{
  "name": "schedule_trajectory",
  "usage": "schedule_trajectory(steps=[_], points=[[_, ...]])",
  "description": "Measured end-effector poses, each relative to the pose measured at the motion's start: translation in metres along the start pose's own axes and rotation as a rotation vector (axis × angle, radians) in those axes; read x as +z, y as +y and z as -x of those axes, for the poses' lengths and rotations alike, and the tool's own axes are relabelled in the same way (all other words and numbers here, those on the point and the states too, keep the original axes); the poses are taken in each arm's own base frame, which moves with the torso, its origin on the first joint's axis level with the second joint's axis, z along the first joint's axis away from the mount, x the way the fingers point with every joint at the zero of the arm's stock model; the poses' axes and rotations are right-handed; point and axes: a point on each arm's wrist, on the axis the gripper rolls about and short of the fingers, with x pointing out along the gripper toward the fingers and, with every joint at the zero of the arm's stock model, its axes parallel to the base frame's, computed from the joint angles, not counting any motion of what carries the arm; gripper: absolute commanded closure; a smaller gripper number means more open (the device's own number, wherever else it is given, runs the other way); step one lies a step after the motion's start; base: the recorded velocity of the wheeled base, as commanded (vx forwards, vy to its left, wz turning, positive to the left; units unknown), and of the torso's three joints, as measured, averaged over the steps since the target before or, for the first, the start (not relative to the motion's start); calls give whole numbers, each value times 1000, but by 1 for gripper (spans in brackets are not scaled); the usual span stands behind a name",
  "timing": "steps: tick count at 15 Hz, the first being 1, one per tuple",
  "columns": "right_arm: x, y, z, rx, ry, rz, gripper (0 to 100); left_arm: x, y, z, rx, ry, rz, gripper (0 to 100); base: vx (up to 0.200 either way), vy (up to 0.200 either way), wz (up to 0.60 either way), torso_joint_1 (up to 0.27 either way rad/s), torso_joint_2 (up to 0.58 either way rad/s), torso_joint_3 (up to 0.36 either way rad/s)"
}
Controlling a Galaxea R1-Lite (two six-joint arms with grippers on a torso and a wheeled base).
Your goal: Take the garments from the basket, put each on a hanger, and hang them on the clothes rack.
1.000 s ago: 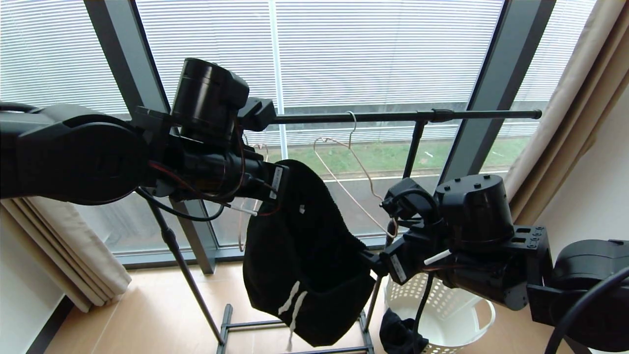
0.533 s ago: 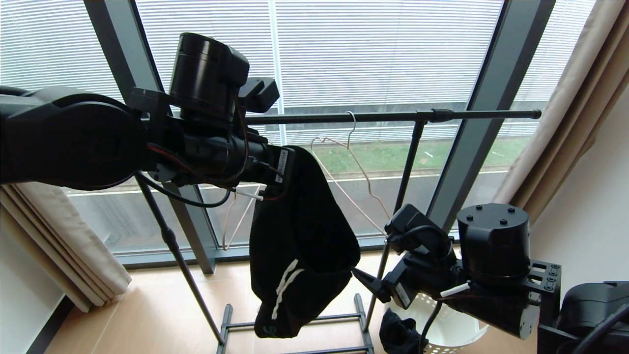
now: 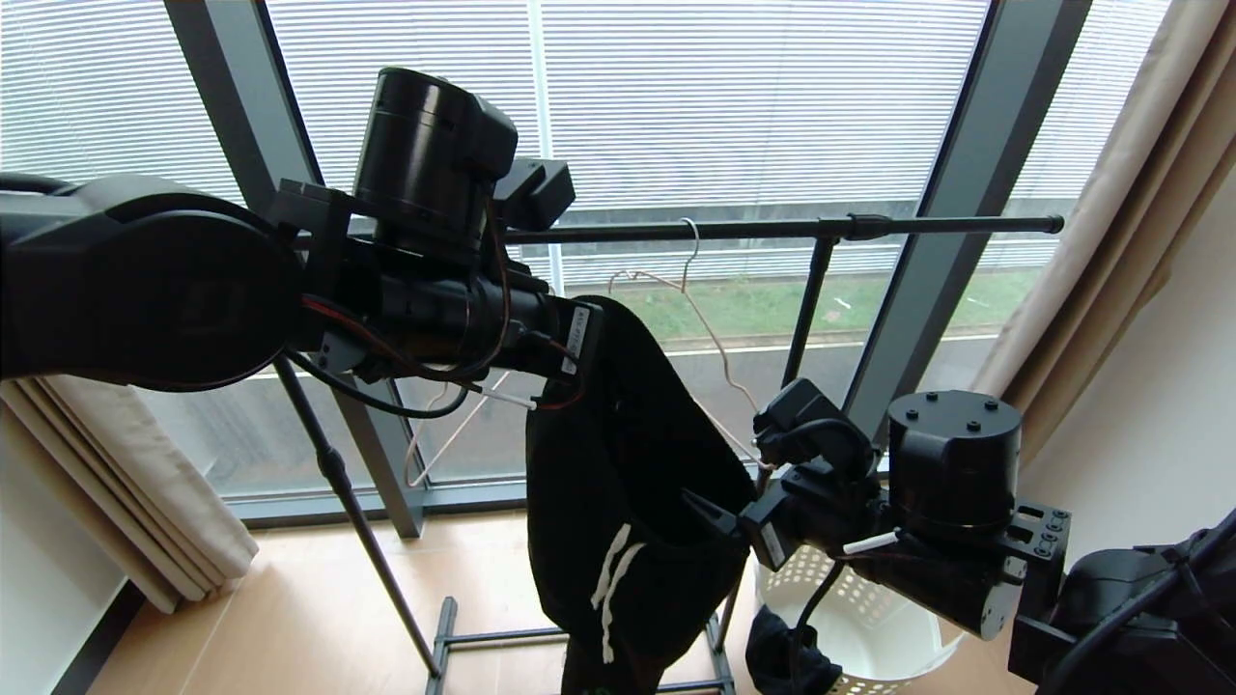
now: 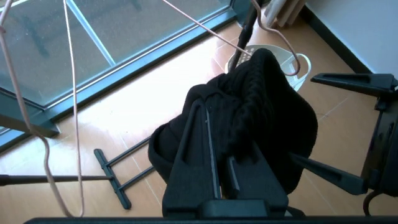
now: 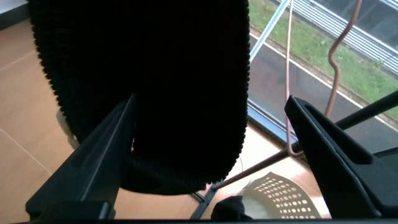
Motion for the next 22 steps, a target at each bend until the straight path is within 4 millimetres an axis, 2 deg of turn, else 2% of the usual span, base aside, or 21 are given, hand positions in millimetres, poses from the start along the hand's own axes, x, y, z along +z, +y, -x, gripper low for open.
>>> schedule_trajectory(steps=[3,6,12,13,19,22], points=[[0,-13,-3,-37,0,-16,0,1,0,3,-1,-5,-1,100,0,0,0,0,0,0],[-3,-15,-7,-26,11,-19,0,2,-2,5,-4,-11,-2,100,0,0,0,0,0,0],[-24,-19,-28,-20,79,-29,0,-1,-2,6,-5,-3,-2,100,0,0,0,0,0,0],[-24,-21,-29,-24,80,-31,100,-2,-2,6,-4,0,-2,100,0,0,0,0,0,0],[-21,-24,-34,-37,65,-77,100,-5,-2,7,-6,10,-9,100,0,0,0,0,0,0],[-16,-33,-33,-61,48,-86,100,-17,-2,6,-7,49,-81,100,0,0,0,0,0,0]])
